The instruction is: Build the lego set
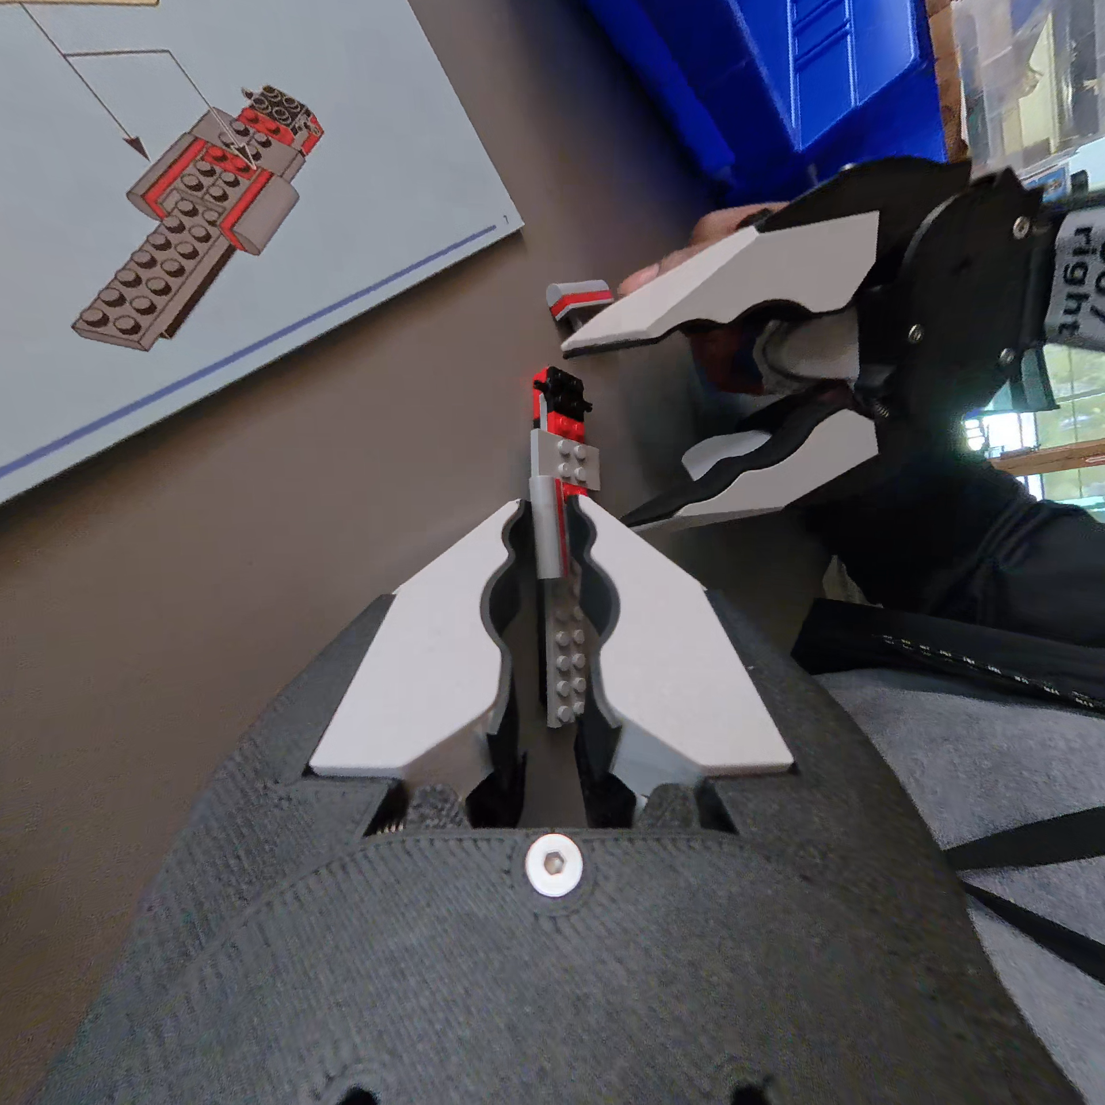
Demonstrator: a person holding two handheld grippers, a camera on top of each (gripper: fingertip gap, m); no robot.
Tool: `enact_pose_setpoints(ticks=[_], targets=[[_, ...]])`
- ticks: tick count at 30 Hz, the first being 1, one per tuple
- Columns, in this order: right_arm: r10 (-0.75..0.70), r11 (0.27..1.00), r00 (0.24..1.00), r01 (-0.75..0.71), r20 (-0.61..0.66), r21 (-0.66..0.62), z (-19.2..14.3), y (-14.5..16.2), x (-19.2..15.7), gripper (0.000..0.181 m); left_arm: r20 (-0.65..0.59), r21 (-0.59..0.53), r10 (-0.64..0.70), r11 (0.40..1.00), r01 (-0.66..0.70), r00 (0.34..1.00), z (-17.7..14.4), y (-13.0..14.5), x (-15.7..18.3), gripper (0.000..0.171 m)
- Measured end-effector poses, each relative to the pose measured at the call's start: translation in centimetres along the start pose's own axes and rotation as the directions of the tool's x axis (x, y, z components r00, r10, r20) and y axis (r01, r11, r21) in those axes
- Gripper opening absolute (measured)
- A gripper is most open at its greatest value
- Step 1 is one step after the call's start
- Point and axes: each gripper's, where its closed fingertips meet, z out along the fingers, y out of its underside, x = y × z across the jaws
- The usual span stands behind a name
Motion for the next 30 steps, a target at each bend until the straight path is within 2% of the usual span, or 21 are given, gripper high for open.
enact_pose_setpoints(ticks=[5,8,13,19,24,30], targets=[[-0.035,0.999,0.991,0.036,0.133,-0.003,0.2,-0.1,-0.5,0.068,0.008,-0.004,0.011,1.000,-0.011,1.000,-0.1,0.0,0.0,0.012],[-0.069,0.997,0.985,0.072,0.160,-0.014,0.4,0.0,-0.4,0.067,0.026,-0.004,0.029,1.000,-0.028,0.999,-0.2,0.0,-0.1,0.014],[-0.042,0.999,0.982,0.047,0.185,-0.023,1.0,0.3,0.0,0.063,0.041,-0.013,0.054,0.998,-0.053,0.998,-0.3,-0.1,-0.1,0.018],[-0.038,0.999,0.986,0.042,0.160,-0.023,1.1,0.4,0.3,0.049,0.030,-0.018,0.060,0.998,-0.060,0.998,-0.1,-0.1,0.1,0.017],[-0.041,0.999,0.989,0.045,0.141,-0.021,1.0,0.3,-0.1,0.048,0.024,0.010,0.069,0.998,-0.069,0.997,-0.6,-0.3,0.3,0.023],[-0.036,0.999,0.995,0.039,0.094,-0.027,0.8,0.3,-0.4,0.050,0.077,0.022,0.070,0.997,-0.072,0.995,-1.8,0.1,-0.8,0.024]])
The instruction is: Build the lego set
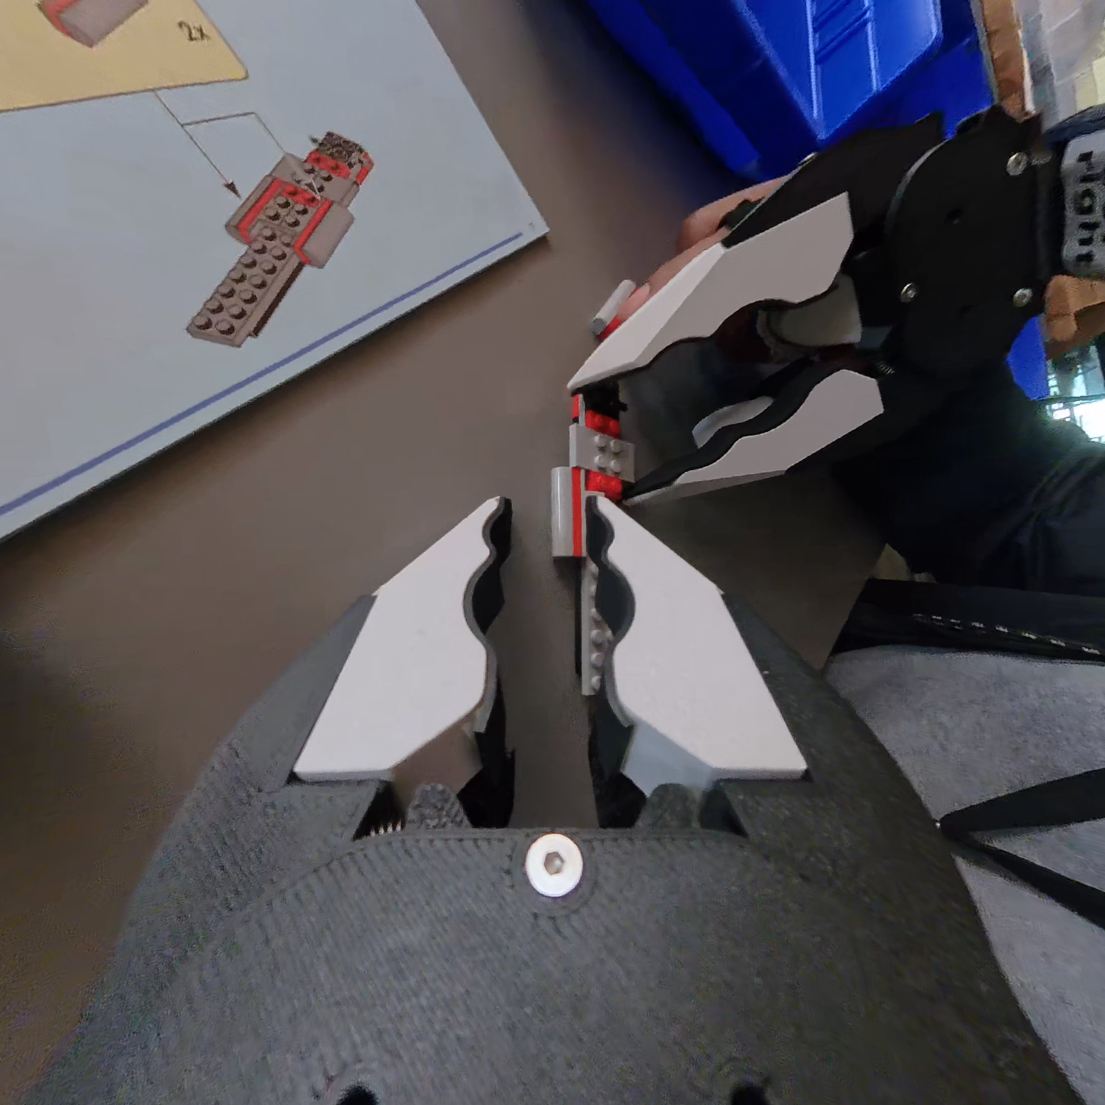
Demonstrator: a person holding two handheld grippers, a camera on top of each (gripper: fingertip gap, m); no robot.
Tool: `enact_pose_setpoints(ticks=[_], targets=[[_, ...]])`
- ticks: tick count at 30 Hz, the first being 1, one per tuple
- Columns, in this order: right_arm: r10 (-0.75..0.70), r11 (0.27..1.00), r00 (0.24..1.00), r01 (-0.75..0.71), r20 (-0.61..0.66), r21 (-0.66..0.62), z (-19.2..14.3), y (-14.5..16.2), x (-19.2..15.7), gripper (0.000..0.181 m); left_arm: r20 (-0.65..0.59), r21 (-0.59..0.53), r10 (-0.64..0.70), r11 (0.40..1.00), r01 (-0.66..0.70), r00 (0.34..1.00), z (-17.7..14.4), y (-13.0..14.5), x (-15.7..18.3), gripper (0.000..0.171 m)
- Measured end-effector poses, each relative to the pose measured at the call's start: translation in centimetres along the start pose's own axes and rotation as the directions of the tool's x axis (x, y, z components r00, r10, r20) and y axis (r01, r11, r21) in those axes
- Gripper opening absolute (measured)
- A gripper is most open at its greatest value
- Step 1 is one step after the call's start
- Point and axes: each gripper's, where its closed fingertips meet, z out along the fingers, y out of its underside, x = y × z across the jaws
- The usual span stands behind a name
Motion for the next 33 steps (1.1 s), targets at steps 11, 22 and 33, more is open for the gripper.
enact_pose_setpoints(ticks=[11,22,33], targets=[[0.486,0.874,0.864,-0.484,-0.134,0.051,-2.1,0.5,-2.8,0.050,0.039,-0.038,0.118,0.992,-0.117,0.992,1.0,0.6,0.9,0.018],[0.854,0.474,0.513,-0.833,0.082,0.285,-0.8,-3.7,-4.7,0.053,0.022,-0.027,0.131,0.991,-0.130,0.991,1.3,0.9,1.5,0.014],[0.879,0.431,0.473,-0.836,0.050,0.338,-0.7,-4.4,-4.5,0.058,-0.054,-0.012,0.118,0.993,-0.119,0.992,2.0,1.3,3.1,0.010]])
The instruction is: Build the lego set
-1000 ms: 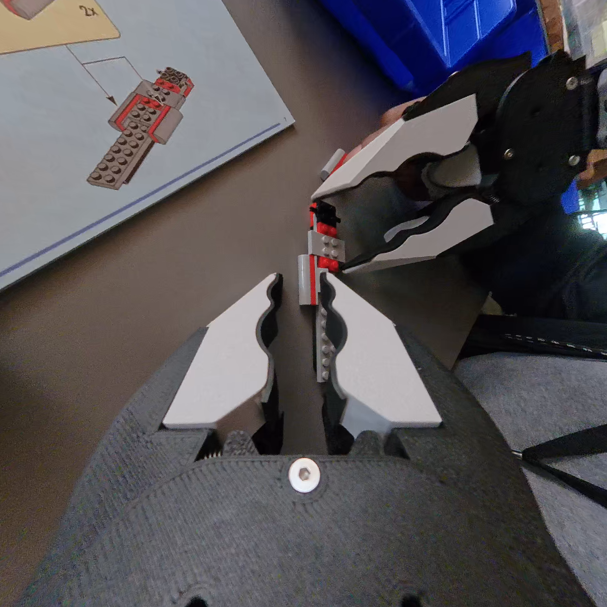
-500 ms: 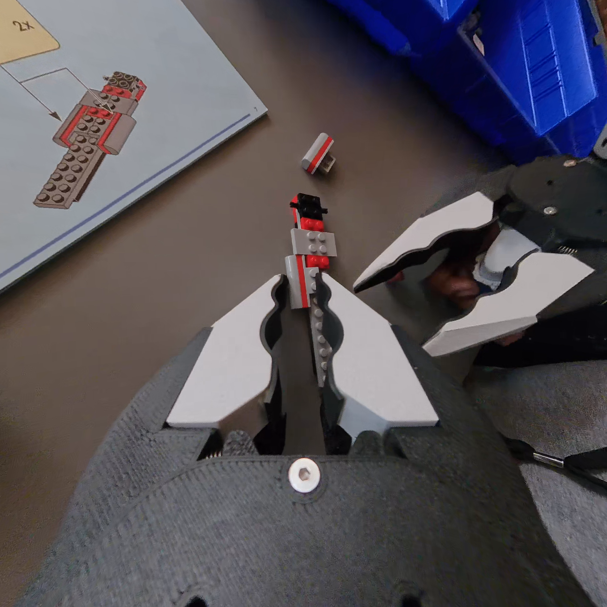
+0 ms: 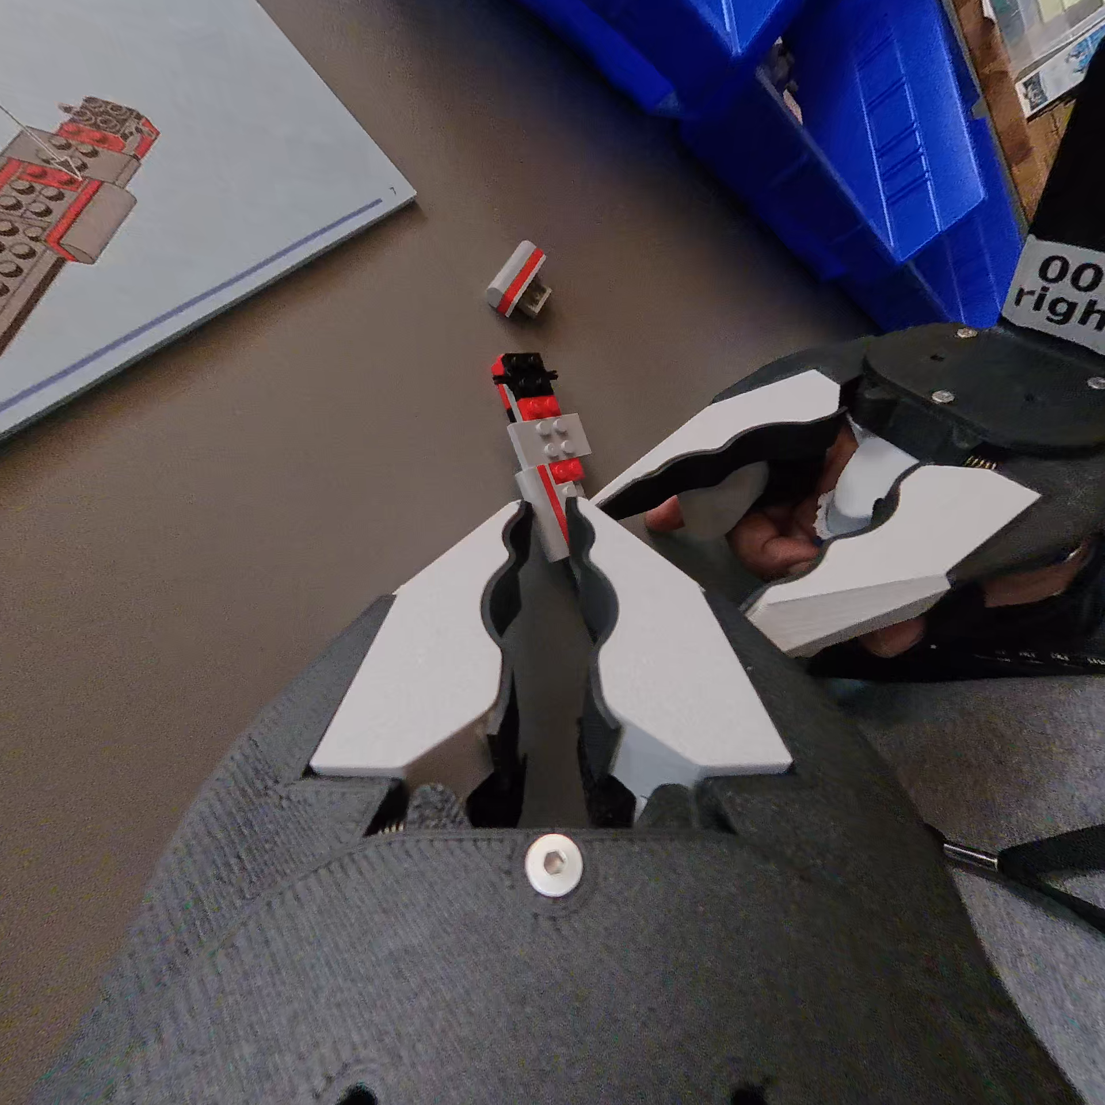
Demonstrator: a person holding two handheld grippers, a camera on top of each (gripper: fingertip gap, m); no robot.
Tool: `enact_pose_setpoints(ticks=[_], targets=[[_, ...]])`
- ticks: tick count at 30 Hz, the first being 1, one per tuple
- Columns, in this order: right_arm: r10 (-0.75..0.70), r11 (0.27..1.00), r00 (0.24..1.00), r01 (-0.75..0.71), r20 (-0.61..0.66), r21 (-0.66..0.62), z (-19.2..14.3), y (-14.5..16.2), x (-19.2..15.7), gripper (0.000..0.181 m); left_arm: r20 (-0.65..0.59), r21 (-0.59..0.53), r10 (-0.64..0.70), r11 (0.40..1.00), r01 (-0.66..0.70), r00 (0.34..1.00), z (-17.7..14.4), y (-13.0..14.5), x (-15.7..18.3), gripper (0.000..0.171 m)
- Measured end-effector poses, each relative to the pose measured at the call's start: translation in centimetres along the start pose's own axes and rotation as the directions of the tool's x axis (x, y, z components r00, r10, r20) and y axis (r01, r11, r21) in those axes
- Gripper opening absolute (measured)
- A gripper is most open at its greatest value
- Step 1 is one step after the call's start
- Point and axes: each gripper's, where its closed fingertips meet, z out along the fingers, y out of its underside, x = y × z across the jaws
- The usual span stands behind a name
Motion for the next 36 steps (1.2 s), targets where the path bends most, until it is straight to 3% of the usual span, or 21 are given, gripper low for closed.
enact_pose_setpoints(ticks=[5,11,18,25,36], targets=[[-0.087,0.996,0.991,0.086,-0.105,-0.014,-1.2,0.6,1.7,0.061,0.004,0.005,-0.006,1.000,0.006,1.000,-0.4,0.0,-0.1,0.012],[-0.338,0.941,0.904,0.315,-0.261,-0.127,-3.0,0.0,5.7,0.058,0.016,-0.012,0.001,1.000,-0.001,1.000,-0.3,0.3,-0.4,0.013],[-0.492,0.857,0.856,0.445,-0.159,-0.260,-2.2,0.3,6.7,0.041,0.018,-0.026,0.002,1.000,-0.002,1.000,0.0,0.4,-0.3,0.013],[-0.535,0.828,0.832,0.484,-0.147,-0.283,-1.6,-0.2,7.2,0.020,0.011,-0.036,-0.003,0.999,0.003,1.000,0.4,0.2,-0.3,0.013],[-0.542,0.830,0.827,0.500,-0.149,-0.248,-1.6,-0.8,6.9,0.020,-0.024,-0.045,-0.037,0.998,0.036,0.999,0.5,0.0,-0.3,0.014]])
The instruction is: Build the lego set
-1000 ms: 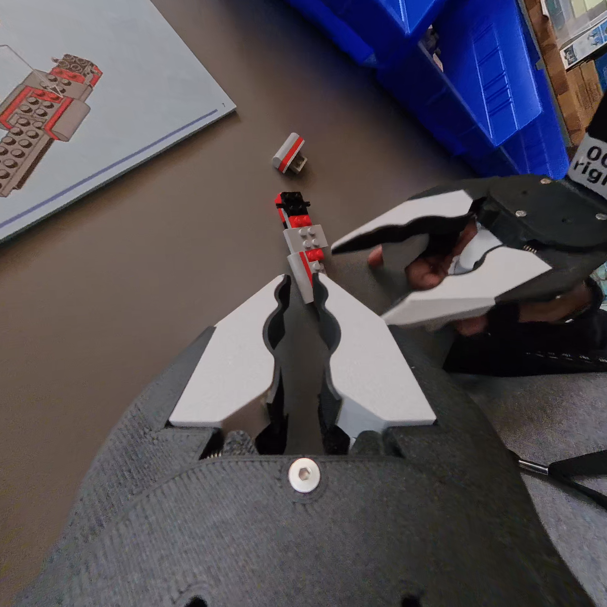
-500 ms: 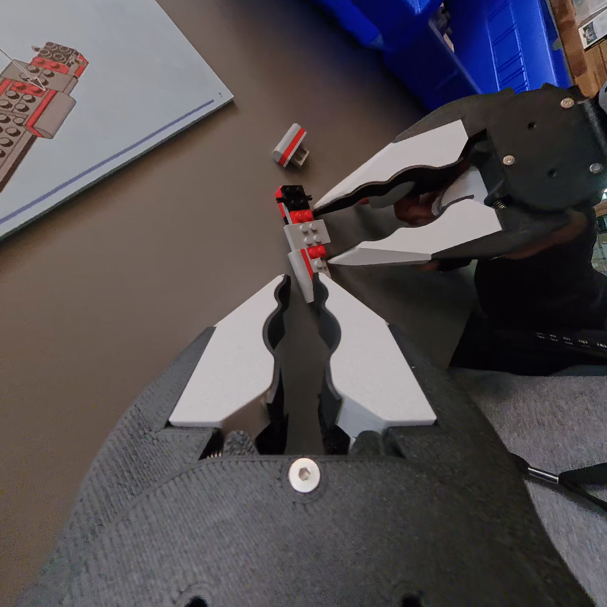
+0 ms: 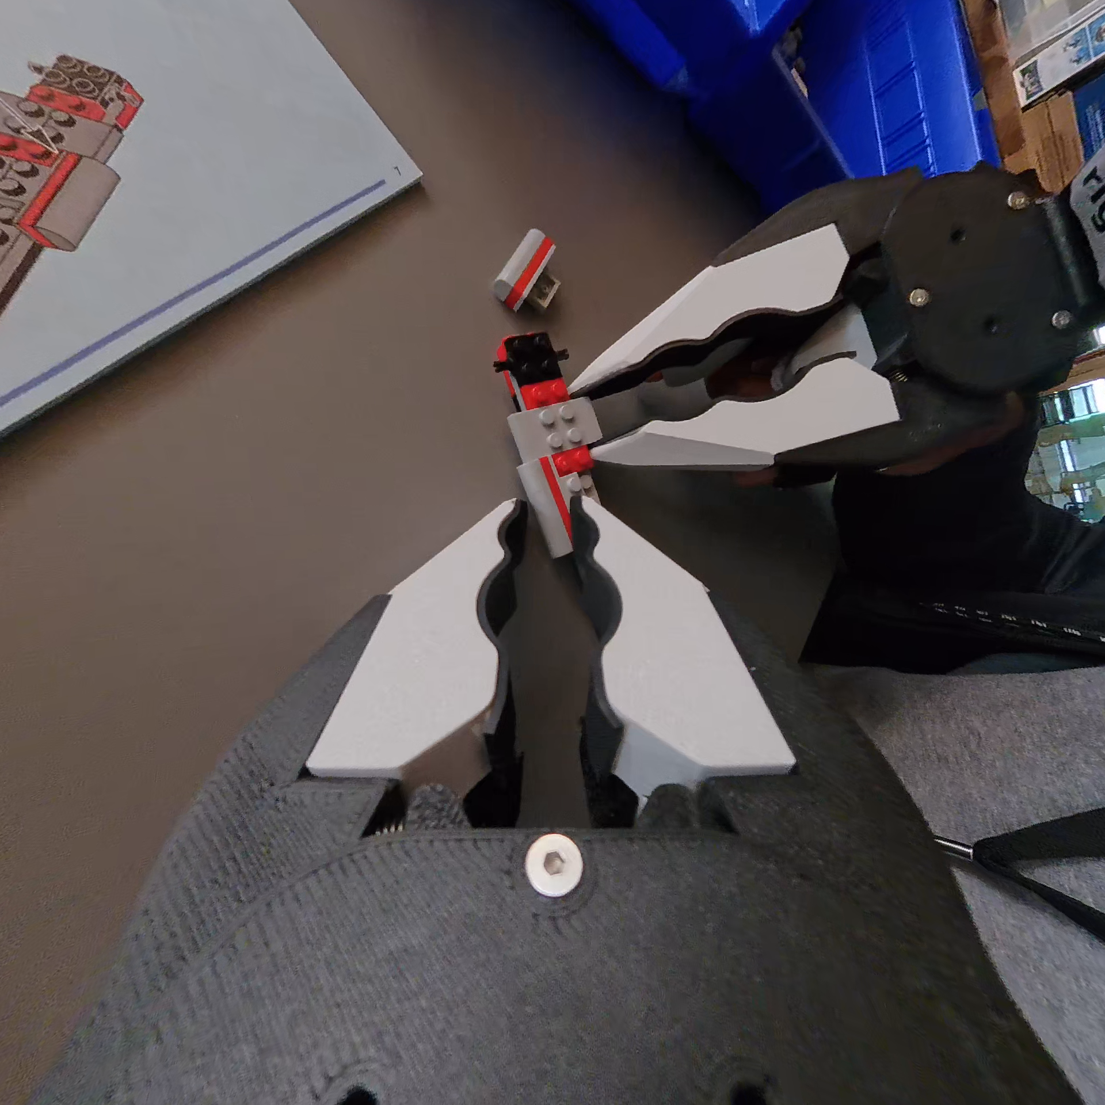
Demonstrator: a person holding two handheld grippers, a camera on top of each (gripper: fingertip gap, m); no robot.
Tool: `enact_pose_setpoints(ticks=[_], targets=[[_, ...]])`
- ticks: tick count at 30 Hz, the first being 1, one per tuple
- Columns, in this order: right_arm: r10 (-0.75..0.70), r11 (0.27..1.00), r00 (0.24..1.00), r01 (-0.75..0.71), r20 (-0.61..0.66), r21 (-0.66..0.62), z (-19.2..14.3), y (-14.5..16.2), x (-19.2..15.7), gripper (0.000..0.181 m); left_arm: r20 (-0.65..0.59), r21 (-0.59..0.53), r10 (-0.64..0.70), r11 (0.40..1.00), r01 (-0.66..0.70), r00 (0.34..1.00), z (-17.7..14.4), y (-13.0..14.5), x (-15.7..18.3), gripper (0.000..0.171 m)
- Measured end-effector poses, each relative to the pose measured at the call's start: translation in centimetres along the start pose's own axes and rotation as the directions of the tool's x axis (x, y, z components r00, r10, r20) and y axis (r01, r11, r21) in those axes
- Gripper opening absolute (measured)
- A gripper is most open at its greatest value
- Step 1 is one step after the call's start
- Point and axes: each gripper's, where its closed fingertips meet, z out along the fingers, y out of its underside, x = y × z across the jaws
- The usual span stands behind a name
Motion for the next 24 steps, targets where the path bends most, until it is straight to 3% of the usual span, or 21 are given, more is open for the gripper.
enact_pose_setpoints(ticks=[16,24], targets=[[-0.013,1.000,1.000,0.013,-0.003,-0.013,0.15,0.18,-0.07,0.019,0.032,-0.018,0.037,0.999,-0.036,0.999,0.18,0.03,-0.09,0.012],[-0.014,1.000,1.000,0.014,-0.006,-0.026,0.29,0.40,-0.08,0.019,0.134,-0.094,0.162,0.984,-0.150,0.978,0.32,0.22,-0.03,0.014]])
